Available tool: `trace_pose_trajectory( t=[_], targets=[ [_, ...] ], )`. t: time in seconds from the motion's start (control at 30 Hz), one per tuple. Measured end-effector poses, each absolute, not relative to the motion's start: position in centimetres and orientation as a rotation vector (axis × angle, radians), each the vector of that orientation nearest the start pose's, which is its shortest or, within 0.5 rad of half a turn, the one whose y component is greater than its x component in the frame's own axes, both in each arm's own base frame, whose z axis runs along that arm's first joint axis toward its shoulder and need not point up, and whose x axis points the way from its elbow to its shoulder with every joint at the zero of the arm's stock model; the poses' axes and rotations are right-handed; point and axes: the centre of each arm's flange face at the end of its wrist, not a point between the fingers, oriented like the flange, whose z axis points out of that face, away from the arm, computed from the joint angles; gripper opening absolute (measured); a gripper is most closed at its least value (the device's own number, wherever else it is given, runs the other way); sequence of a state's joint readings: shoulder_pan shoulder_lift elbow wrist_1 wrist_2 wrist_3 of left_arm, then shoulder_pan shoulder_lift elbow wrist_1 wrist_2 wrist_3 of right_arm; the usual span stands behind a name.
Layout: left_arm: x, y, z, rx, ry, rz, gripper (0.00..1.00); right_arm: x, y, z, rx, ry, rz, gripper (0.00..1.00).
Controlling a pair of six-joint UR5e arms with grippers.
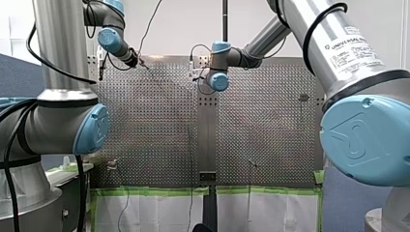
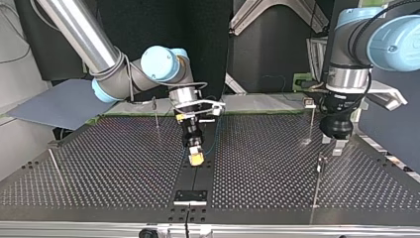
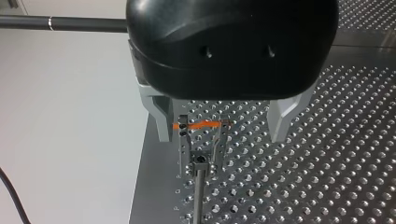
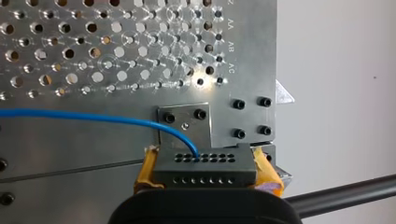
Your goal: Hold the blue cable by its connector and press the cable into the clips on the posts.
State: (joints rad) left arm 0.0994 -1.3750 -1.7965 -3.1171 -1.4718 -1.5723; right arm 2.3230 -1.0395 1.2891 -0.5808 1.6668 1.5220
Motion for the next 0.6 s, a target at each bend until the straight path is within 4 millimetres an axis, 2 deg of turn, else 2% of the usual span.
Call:
trace_pose_trajectory(
  t=[0.6],
  targets=[
    [42.0,-10.2,46.68,-0.002,1.577,-0.001,1.0,58.89,-43.59,36.88,1.36,-0.637,1.879,0.0]
  ],
)
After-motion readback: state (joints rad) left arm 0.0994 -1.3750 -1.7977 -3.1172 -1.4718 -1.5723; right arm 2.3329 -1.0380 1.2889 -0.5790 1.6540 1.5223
